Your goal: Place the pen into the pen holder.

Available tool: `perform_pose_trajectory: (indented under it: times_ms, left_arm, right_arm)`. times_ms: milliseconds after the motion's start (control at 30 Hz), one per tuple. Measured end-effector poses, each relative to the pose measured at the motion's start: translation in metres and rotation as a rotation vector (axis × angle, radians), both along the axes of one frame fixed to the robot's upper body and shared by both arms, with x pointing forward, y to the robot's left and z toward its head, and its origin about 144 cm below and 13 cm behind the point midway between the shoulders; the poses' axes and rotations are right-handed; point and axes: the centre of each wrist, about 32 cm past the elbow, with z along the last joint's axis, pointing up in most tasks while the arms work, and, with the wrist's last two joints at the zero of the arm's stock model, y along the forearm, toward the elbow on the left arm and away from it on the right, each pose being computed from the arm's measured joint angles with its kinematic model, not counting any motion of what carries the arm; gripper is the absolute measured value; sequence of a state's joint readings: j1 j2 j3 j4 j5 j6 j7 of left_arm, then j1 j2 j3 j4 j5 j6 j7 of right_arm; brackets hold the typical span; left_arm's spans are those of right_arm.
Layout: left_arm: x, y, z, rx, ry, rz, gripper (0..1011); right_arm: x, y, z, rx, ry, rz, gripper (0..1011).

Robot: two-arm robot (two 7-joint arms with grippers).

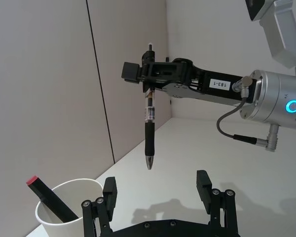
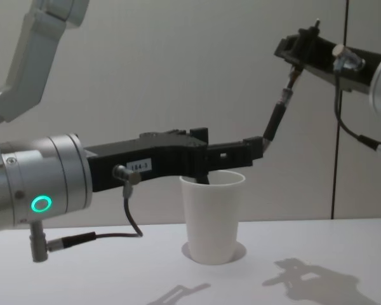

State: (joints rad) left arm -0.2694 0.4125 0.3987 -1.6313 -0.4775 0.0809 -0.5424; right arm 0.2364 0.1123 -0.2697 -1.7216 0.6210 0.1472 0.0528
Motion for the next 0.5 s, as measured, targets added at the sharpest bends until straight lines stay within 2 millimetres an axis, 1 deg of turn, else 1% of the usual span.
perform_pose_trajectory:
  times_ms: [167,500]
  left_arm:
    - [0.0,0.0,0.0,0.0,0.0,0.0,1001]
    - [0.0,0.0,0.0,0.0,0.0,0.0,1001]
  right_arm:
    - [0.007,0.0,0.001,-0.083,-0.031,0.012,126]
    - [0.018,0.001,0.001,-0.19,-0.075,0.023,126]
